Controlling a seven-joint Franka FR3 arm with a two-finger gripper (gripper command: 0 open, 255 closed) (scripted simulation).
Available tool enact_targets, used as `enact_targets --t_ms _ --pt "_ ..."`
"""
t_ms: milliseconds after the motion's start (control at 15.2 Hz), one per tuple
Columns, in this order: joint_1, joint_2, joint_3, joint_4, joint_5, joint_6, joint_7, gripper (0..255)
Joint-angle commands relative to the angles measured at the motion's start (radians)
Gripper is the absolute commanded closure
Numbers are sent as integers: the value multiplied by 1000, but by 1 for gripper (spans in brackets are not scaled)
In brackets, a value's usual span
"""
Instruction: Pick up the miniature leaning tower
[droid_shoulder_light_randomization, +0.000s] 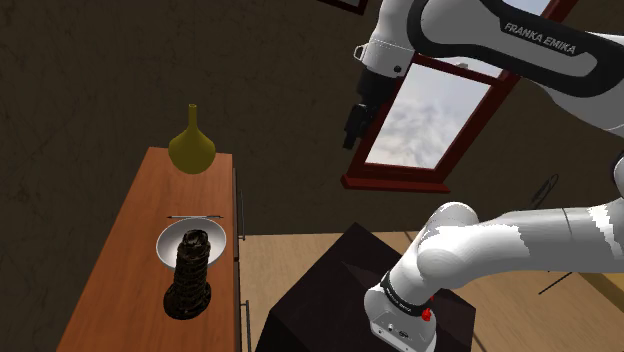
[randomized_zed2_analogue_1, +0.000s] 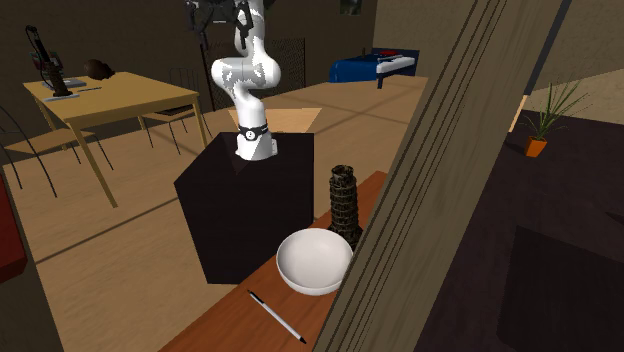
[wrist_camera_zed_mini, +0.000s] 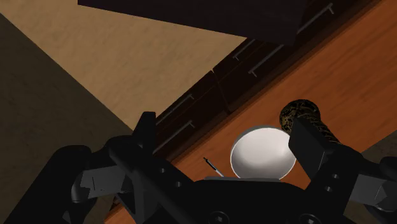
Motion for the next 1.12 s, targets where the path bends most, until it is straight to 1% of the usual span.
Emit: enact_targets --t_ms 0,528,792,1056 --pt "0 0 0 0 0 0 0 0" --pt "42 155 128 -50 79 203 110 0" --pt "59 261 191 -45 103 304 165 0" --pt "71 383 254 -19 112 401 223 0"
